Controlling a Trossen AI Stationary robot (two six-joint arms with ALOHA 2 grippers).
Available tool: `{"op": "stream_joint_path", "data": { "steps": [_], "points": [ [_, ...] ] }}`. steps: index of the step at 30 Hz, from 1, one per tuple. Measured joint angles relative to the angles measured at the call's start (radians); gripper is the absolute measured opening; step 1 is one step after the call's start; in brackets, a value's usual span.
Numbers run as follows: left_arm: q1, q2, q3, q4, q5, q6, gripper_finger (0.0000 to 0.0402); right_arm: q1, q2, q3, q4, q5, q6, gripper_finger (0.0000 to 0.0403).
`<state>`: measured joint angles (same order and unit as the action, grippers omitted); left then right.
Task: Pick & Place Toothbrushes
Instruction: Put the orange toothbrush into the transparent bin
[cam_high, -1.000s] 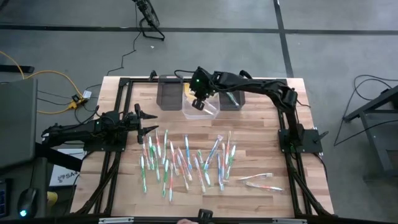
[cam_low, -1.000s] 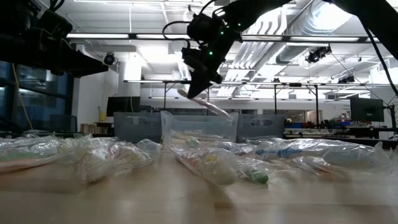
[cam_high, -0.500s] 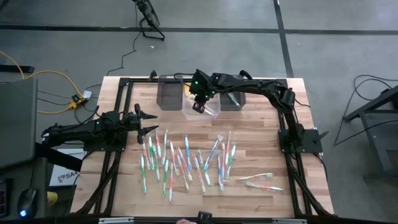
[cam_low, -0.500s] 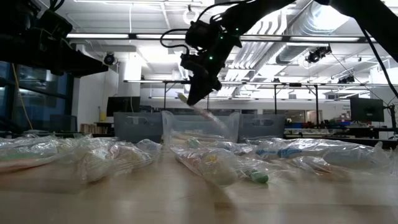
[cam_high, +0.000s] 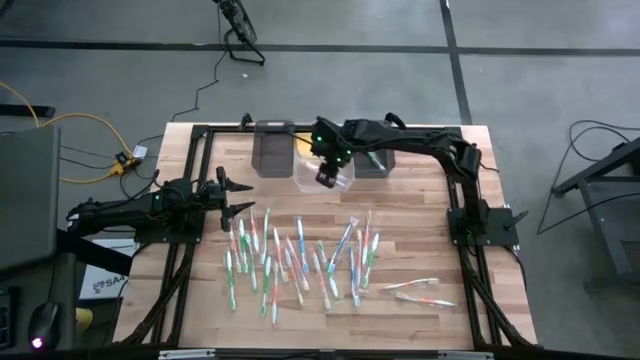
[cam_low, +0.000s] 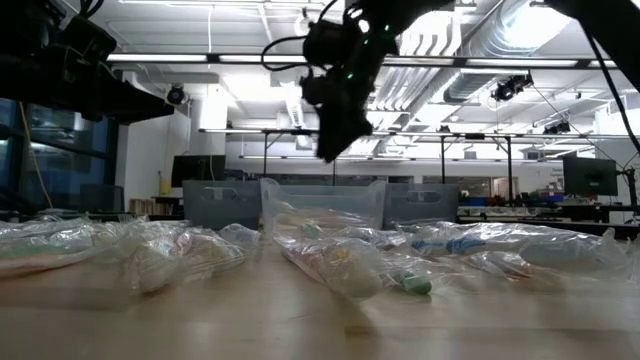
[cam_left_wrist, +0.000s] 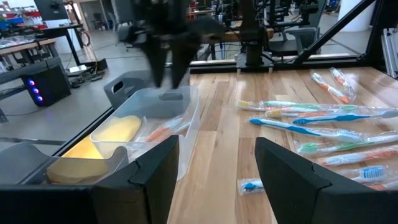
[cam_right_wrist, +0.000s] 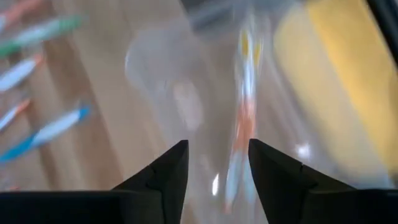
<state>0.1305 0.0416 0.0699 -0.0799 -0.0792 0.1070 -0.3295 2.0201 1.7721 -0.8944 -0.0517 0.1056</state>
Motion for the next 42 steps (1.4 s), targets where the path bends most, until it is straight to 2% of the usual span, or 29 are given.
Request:
{"op": "stream_joint_path", "data": {
  "steps": [3, 8, 19, 24, 31, 42],
  "points": [
    [0.000, 0.000, 0.000, 0.000, 0.000, 0.000, 0.0206, 0.040, -0.036, -0.014, -0.102, 0.030, 0.124, 0.0161],
    [0.000, 0.000, 0.000, 0.000, 0.000, 0.000, 0.0206, 0.117, -0.127, -0.127, -0.145, 0.065, 0.296, 0.0160],
    [0.000, 0.000, 0.000, 0.000, 0.003, 0.000, 0.0206, 0.306, -0.293, -0.421, -0.145, 0.079, 0.659, 0.0159],
    [0.000, 0.000, 0.000, 0.000, 0.003, 0.000, 0.0206, 0.349, -0.304, -0.497, -0.122, 0.157, 0.828, 0.0159],
    [0.000, 0.000, 0.000, 0.000, 0.002, 0.000, 0.0206, 0.348, -0.305, -0.590, -0.012, 0.234, 0.955, 0.0159],
    [0.000, 0.000, 0.000, 0.000, -0.002, 0.000, 0.0206, 0.348, -0.294, -0.687, 0.121, 0.236, 1.056, 0.0159]
  ]
}}
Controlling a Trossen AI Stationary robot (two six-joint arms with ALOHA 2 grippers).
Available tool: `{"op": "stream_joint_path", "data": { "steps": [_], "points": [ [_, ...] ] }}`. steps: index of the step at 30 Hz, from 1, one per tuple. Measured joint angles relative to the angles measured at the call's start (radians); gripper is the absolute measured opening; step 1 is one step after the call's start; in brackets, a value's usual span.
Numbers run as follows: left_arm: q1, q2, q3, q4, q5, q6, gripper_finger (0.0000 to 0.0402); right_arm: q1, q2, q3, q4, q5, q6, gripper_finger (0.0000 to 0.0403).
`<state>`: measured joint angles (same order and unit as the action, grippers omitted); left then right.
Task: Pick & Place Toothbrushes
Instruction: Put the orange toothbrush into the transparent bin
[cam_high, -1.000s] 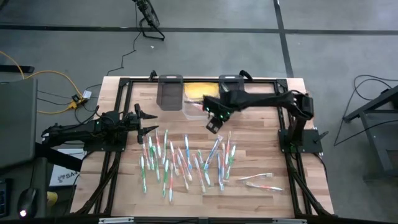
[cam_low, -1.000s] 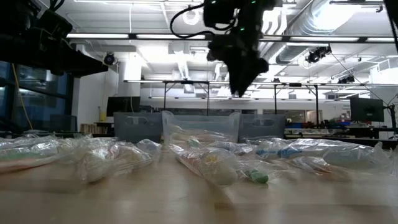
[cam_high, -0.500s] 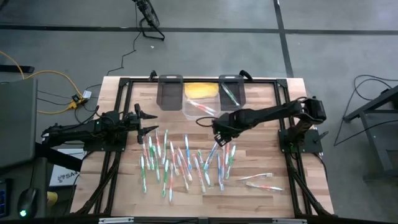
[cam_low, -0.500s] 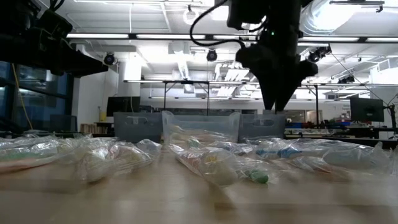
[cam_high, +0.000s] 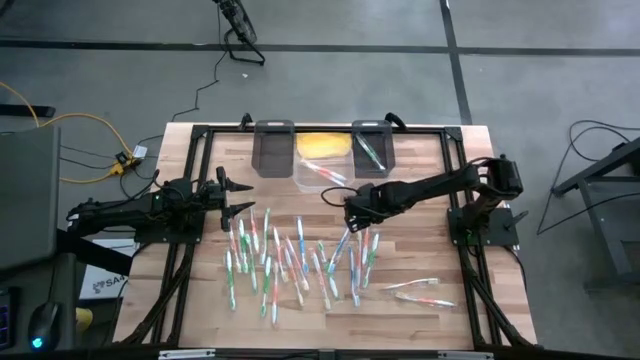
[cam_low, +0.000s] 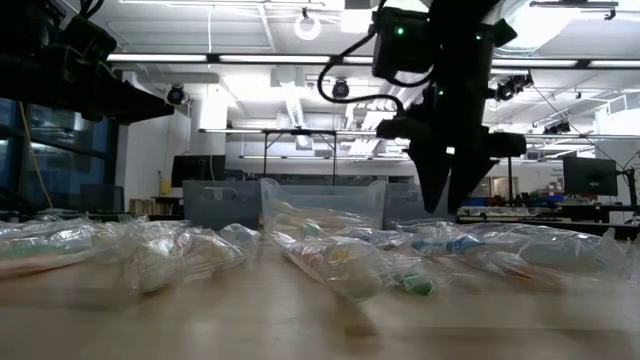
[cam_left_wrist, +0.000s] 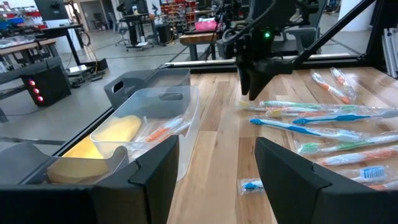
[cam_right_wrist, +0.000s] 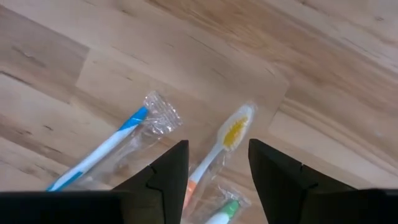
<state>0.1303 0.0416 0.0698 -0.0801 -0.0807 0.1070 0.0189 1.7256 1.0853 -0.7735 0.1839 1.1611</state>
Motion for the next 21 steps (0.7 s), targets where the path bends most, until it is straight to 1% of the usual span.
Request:
{"op": "stream_joint_path", "data": {
  "steps": [6, 11, 15, 18, 21],
  "points": [
    [0.000, 0.000, 0.000, 0.000, 0.000, 0.000, 0.0206, -0.001, 0.027, -0.020, 0.001, 0.000, 0.045, 0.0159],
    [0.000, 0.000, 0.000, -0.001, 0.000, 0.000, 0.0206, -0.001, 0.070, -0.020, 0.044, 0.000, 0.047, 0.0159],
    [0.000, 0.000, 0.000, 0.000, 0.001, 0.000, 0.0206, -0.002, 0.080, -0.020, 0.072, -0.004, 0.044, 0.0159],
    [0.000, 0.000, 0.000, 0.000, 0.001, 0.000, 0.0206, -0.007, 0.081, -0.020, 0.071, -0.018, 0.044, 0.0151],
    [0.000, 0.000, 0.000, 0.000, 0.001, 0.000, 0.0206, -0.013, 0.081, -0.020, 0.071, -0.036, 0.043, 0.0132]
  ]
}}
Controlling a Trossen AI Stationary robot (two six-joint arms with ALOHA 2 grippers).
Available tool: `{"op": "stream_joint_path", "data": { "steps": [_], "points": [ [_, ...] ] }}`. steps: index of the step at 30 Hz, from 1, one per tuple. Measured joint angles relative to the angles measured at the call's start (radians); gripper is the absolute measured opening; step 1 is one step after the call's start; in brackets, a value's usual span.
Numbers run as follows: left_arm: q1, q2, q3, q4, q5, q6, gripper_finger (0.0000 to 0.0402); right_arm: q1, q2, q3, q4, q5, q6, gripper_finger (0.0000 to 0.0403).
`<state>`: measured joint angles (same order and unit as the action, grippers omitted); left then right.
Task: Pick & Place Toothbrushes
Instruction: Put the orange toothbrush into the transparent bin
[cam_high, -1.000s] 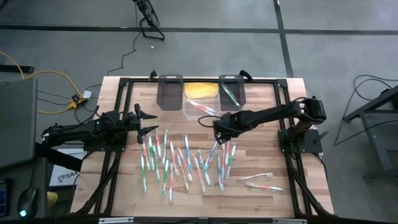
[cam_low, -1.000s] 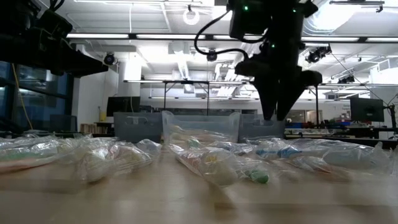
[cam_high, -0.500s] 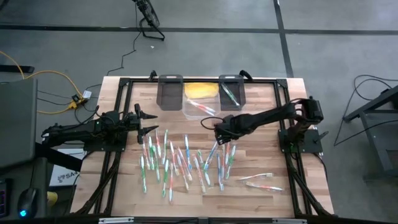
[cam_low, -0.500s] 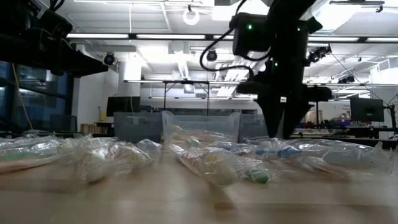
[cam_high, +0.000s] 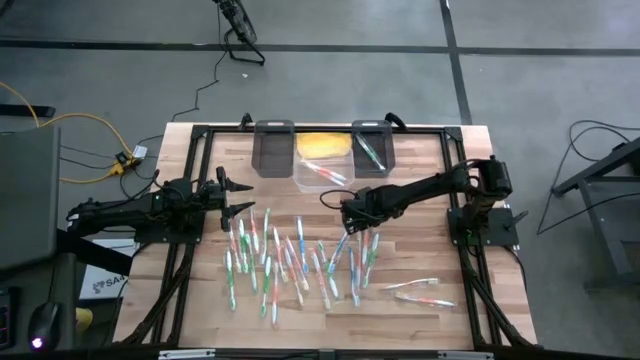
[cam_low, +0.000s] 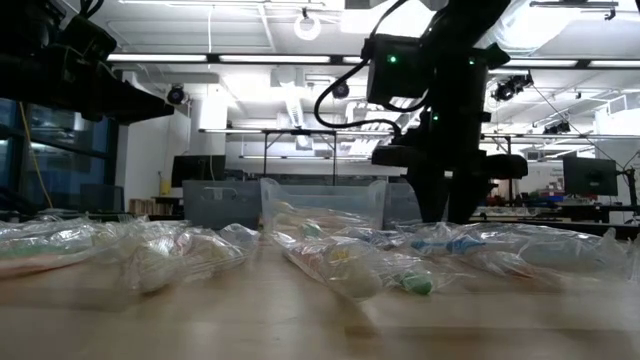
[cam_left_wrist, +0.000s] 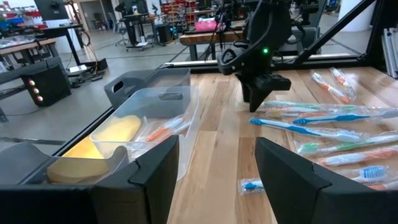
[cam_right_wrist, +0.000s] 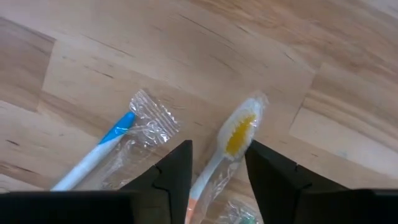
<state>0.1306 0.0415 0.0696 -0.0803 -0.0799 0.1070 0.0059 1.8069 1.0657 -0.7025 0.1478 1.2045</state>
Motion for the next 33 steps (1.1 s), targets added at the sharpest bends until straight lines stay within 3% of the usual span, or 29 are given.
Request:
{"op": "stream_joint_path", "data": {
  "steps": [13, 23, 33],
  "points": [
    [0.000, 0.000, 0.000, 0.000, 0.000, 0.000, 0.0206, 0.000, 0.000, 0.001, 0.010, 0.007, -0.060, 0.0010],
    [0.000, 0.000, 0.000, 0.000, 0.001, 0.000, 0.0206, 0.000, -0.092, 0.011, 0.015, 0.002, -0.179, 0.0003],
    [0.000, 0.000, 0.000, 0.000, 0.004, 0.000, 0.0206, -0.088, -0.126, 0.231, -0.001, 0.009, -0.572, 0.0003]
  ]
}}
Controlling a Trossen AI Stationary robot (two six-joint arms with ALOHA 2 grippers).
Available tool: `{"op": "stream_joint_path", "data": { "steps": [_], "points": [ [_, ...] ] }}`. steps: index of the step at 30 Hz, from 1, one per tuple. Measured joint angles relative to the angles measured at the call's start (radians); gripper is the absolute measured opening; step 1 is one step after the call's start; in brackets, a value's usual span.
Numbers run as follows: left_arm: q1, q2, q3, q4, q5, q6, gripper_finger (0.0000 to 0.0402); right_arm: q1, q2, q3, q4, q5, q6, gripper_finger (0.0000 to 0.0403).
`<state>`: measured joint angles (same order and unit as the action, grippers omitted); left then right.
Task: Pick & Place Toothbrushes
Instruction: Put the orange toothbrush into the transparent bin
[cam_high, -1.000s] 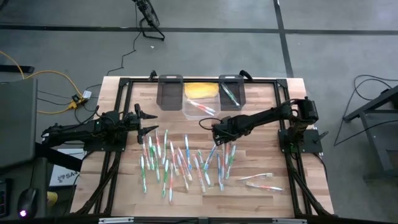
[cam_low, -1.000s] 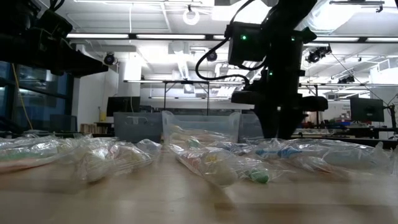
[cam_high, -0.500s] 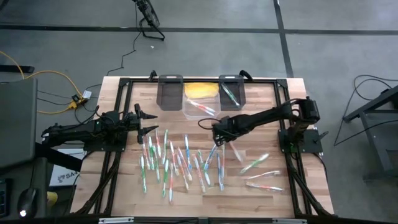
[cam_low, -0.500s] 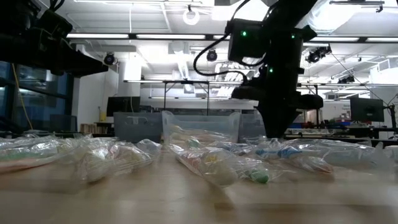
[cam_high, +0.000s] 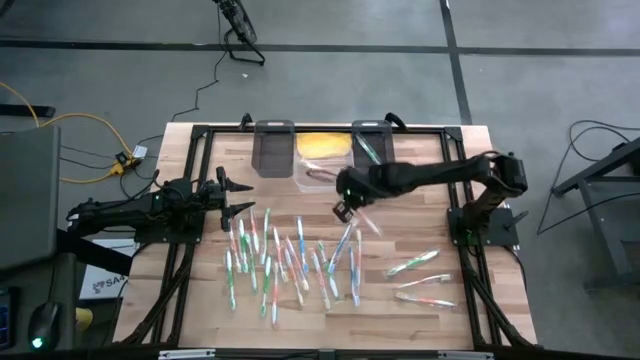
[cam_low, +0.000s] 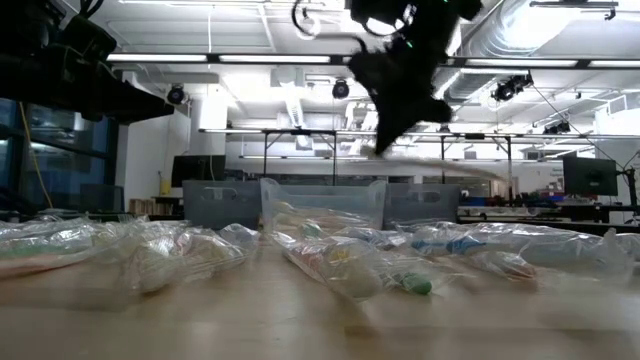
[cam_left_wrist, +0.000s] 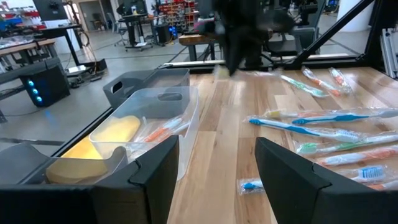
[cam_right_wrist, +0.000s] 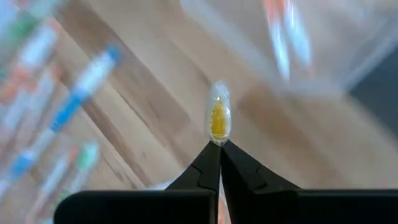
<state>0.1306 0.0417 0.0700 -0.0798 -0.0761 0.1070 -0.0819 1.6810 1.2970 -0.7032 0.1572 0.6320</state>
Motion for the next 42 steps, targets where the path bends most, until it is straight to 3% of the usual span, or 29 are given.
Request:
{"op": "stream_joint_path", "data": {
  "steps": [9, 21, 33, 42],
  "points": [
    [0.000, 0.000, 0.000, 0.001, -0.001, 0.000, 0.0206, -0.124, 0.049, 0.181, -0.010, -0.013, -0.290, 0.0003],
    [0.000, 0.000, 0.000, 0.000, -0.004, 0.000, 0.0206, -0.236, 0.223, 0.418, 0.057, -0.072, -0.567, 0.0003],
    [0.000, 0.000, 0.000, 0.000, -0.004, 0.000, 0.0206, -0.300, 0.416, 0.576, 0.087, -0.102, -0.629, 0.0003],
    [0.000, 0.000, 0.000, 0.000, -0.004, 0.000, 0.0206, -0.304, 0.438, 0.590, 0.003, -0.138, -0.629, 0.0003]
  ]
}}
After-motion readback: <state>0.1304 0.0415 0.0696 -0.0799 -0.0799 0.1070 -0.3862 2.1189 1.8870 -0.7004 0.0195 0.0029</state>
